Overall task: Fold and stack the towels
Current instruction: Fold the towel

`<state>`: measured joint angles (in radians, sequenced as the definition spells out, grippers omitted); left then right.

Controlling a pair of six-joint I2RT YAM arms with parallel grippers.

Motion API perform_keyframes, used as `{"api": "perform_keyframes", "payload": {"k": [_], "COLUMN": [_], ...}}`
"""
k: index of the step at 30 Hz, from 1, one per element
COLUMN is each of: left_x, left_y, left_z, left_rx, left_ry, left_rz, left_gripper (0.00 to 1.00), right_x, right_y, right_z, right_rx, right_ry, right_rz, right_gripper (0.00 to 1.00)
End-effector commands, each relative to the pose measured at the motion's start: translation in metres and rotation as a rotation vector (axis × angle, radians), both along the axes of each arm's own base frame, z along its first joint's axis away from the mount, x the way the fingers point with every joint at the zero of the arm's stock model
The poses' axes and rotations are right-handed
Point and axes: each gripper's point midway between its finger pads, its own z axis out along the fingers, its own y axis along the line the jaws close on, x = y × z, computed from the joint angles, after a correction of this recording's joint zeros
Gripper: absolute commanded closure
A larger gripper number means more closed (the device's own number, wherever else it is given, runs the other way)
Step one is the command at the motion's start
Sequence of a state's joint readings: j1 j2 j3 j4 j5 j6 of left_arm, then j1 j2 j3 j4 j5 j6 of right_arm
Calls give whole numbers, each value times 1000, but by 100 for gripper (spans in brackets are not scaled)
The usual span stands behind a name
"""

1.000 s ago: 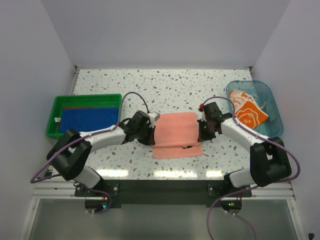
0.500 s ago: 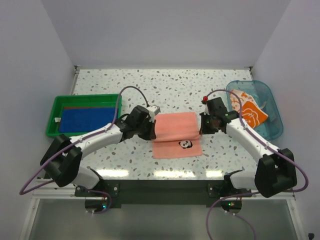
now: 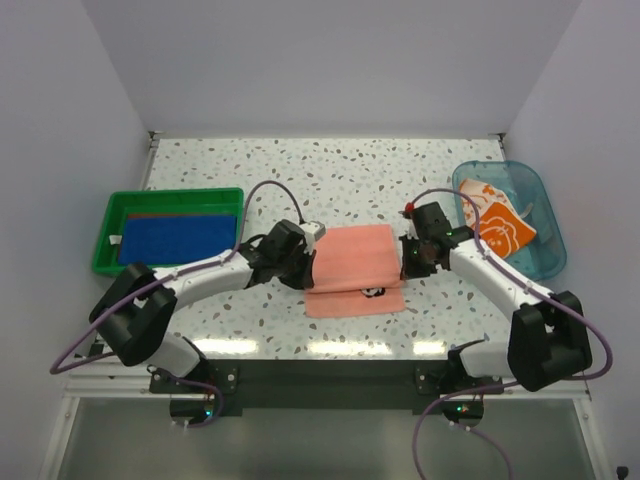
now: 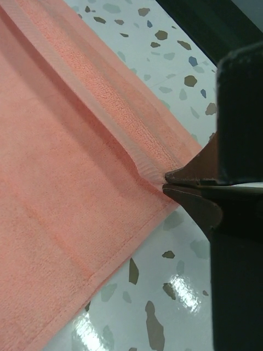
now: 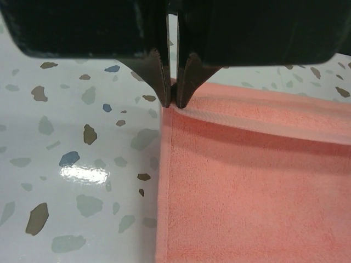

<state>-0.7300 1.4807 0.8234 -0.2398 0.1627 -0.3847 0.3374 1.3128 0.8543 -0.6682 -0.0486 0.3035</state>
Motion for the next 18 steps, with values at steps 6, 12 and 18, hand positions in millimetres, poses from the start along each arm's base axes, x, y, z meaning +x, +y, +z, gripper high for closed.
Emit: {"api": "perform_keyframes", "payload": {"k": [6, 12, 18], "left_x": [-3, -11, -20], "left_y": [6, 5, 5], "left_z": [-30, -29, -21], "left_rx": [44, 32, -12], "left_ry": [14, 13, -4], "left_rz": [21, 2, 3], "left_gripper": [93, 77, 59], "right_x": [-3, -10, -29], "right_y": [-2, 1, 7], "right_z": [-29, -34, -40], "right_rx": [-13, 4, 25], "right_ry": [52, 70, 108], "right_rz": [-18, -9, 5], "right_gripper": [100, 88, 67]}}
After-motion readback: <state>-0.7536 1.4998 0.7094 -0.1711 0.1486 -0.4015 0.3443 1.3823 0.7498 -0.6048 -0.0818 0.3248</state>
